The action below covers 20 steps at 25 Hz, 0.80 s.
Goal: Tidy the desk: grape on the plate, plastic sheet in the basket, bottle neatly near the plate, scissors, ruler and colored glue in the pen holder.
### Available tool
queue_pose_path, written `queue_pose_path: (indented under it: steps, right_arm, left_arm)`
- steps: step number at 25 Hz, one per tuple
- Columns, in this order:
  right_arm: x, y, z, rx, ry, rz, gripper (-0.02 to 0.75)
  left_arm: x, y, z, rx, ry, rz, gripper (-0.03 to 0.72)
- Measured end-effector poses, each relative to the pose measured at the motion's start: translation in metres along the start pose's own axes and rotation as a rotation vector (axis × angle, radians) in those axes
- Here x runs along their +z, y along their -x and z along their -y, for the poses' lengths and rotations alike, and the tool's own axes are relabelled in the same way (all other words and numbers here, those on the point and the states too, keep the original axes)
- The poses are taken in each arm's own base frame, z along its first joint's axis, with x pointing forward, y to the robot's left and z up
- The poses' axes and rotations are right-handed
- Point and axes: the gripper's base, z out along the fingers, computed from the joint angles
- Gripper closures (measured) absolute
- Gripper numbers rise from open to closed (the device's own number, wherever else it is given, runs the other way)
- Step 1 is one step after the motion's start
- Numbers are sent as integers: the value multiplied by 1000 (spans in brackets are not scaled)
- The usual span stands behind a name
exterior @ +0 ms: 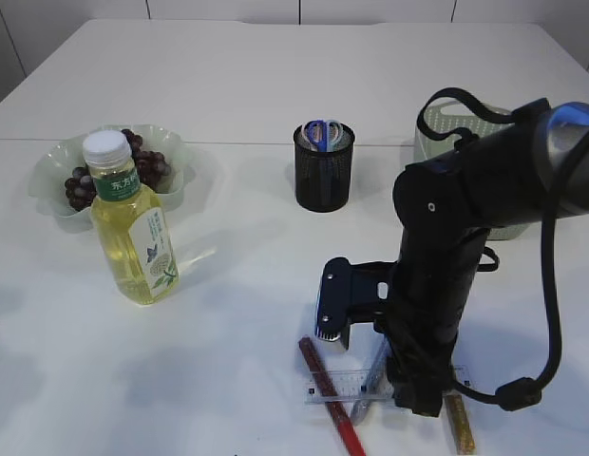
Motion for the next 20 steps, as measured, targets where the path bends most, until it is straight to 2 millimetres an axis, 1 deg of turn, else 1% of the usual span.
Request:
queue_pose_path:
  steps: [5, 6, 13, 20]
  right_arm:
    - [0, -1, 0, -7, -4, -6, 418]
    - [0, -1, 0, -7, -4, -6, 427]
    - [0, -1, 0, -9, -5, -6, 436]
    - [0, -3, -3, -8, 37, -37, 437]
  left_arm:
    - [0, 0, 0, 0, 0, 0, 200]
    - [0, 0, 0, 0, 0, 0, 200]
    - [0, 0, 0, 0, 0, 0, 200]
    - [0, 0, 0, 0, 0, 0, 200]
